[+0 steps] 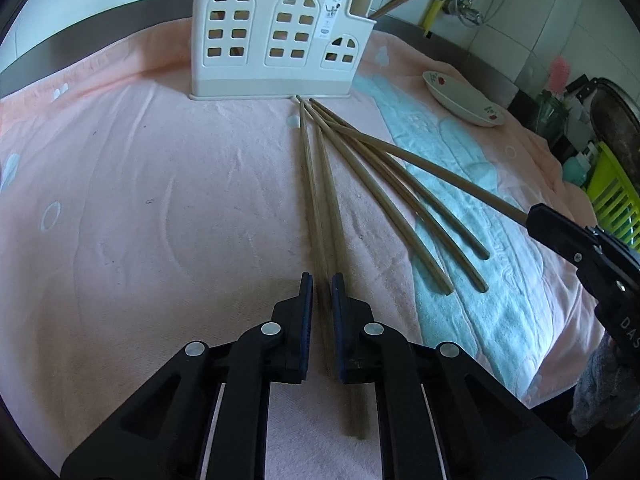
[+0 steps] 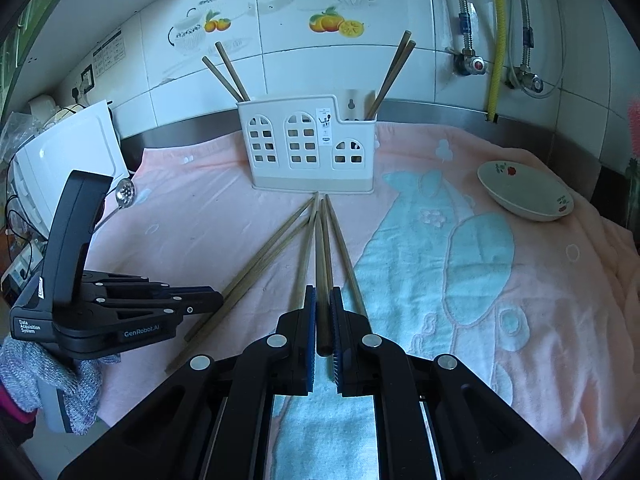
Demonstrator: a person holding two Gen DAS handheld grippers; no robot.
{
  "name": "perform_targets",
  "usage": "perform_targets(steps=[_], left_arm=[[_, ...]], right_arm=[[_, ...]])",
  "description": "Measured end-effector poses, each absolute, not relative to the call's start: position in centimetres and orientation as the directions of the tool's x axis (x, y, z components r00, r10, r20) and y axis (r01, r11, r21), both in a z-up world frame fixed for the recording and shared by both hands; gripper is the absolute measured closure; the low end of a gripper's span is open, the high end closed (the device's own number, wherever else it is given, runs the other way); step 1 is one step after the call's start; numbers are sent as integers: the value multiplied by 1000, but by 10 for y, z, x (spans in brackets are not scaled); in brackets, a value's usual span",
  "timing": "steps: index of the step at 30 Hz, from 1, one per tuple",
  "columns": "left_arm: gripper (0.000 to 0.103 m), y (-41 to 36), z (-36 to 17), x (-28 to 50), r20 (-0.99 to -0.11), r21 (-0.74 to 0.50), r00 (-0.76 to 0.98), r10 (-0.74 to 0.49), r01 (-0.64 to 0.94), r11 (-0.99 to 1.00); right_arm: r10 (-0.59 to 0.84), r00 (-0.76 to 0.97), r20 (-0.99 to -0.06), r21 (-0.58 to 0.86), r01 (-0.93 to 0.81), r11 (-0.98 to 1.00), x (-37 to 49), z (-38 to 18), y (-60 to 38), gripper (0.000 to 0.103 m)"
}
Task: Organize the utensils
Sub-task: 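Lower the left gripper onto one wooden chopstick and close on it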
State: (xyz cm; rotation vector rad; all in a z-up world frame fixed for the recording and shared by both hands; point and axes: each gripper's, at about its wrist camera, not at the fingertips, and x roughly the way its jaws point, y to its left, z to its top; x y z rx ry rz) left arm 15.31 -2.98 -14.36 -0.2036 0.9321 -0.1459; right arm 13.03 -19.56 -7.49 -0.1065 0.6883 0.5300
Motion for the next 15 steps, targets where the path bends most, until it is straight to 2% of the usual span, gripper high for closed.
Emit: perform_targets(steps=[9, 15], left_arm=[[94, -31, -146, 156, -786, -225, 590, -183, 3, 974], [97, -27, -136, 155, -785, -224, 594, -177, -5, 975]], right_arm=[[427, 650, -629, 69, -500, 863, 129, -73, -197, 96], [429, 669, -607, 53, -505, 862, 128, -59, -195, 97]])
